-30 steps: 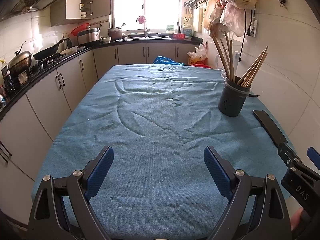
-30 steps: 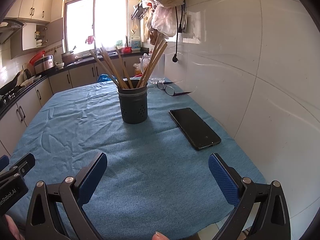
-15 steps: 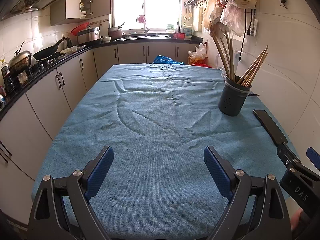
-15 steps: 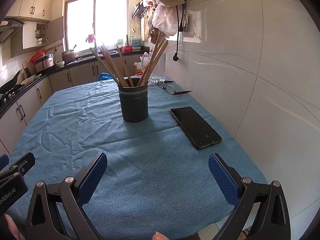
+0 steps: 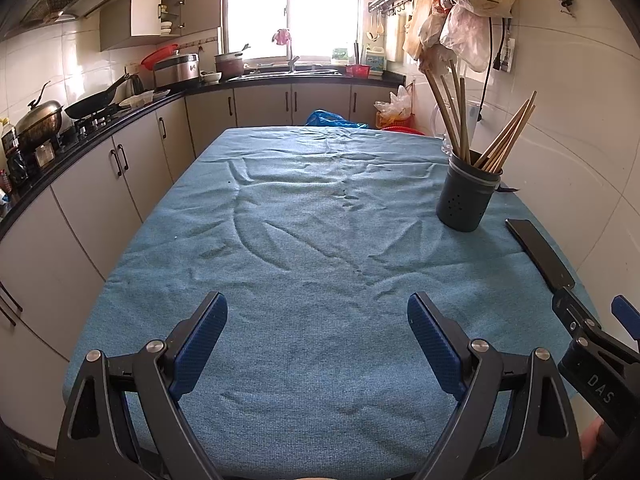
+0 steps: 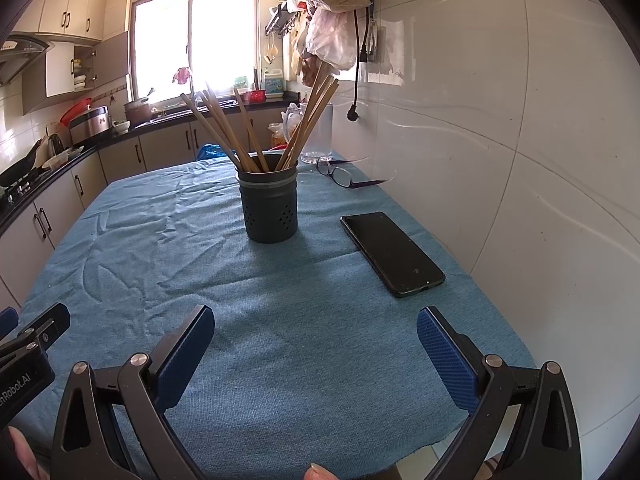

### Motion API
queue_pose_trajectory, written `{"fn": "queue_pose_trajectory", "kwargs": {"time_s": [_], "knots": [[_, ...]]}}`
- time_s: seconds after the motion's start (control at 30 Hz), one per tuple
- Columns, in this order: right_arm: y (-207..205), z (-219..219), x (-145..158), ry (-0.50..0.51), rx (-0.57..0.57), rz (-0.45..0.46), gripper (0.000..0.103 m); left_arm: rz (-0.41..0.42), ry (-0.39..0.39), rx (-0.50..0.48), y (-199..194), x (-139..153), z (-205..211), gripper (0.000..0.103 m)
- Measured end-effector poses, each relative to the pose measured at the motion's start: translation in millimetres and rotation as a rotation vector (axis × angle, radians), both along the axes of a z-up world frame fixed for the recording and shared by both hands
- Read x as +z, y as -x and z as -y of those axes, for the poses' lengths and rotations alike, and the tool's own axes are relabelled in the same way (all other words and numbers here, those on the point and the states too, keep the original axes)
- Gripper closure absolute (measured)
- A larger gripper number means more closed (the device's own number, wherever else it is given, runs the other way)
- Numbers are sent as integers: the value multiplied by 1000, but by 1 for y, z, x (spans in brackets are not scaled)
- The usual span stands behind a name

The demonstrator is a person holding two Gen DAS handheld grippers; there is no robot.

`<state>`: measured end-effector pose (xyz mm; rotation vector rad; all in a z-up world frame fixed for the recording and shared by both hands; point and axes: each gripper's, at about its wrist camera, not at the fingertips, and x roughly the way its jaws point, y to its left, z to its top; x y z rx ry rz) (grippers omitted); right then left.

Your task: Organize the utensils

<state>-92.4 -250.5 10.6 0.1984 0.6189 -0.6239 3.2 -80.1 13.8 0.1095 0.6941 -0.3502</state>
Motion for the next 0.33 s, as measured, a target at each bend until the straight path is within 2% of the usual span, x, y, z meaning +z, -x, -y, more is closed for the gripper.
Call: {"fn": "queue_pose_trajectory", "kwargs": {"time_s": [0.2,0.33], "knots": [[-1,1,-1,-3,5,-1,0,-32,21,-15,-6,2,-3,12],[-7,5,-2,-21,36,-1,0,-77,65,18,-29,3,-21,12]]}}
